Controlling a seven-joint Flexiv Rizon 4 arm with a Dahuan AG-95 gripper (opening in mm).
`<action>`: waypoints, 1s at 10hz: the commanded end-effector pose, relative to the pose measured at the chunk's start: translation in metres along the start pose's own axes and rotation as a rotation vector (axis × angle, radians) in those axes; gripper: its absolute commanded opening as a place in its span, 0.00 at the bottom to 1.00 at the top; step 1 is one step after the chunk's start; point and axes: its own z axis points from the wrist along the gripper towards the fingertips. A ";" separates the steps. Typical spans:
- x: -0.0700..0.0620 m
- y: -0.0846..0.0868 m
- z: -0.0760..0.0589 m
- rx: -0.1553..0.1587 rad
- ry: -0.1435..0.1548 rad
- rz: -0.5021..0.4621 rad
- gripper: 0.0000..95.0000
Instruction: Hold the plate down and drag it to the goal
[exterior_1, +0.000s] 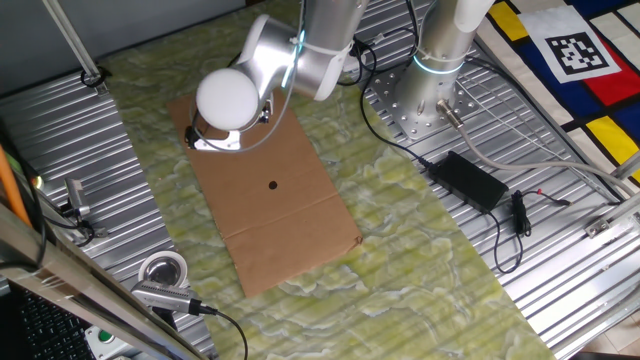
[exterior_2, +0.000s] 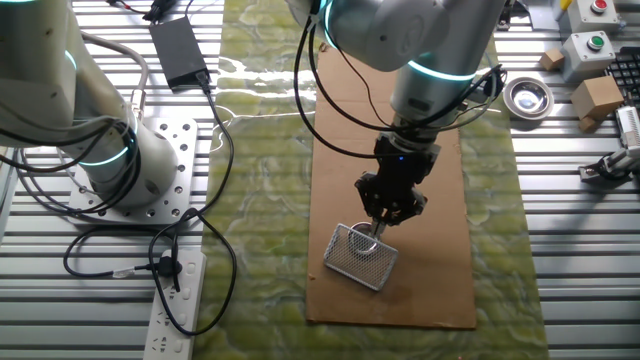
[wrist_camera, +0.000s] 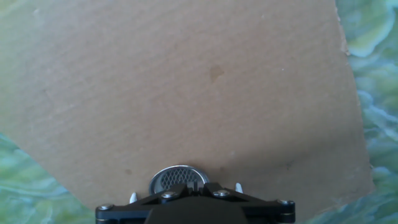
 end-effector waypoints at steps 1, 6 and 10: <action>0.001 0.002 0.001 0.000 -0.002 -0.001 0.00; 0.001 0.003 0.001 -0.016 -0.038 0.033 0.00; 0.002 0.008 0.004 -0.021 -0.051 0.044 0.00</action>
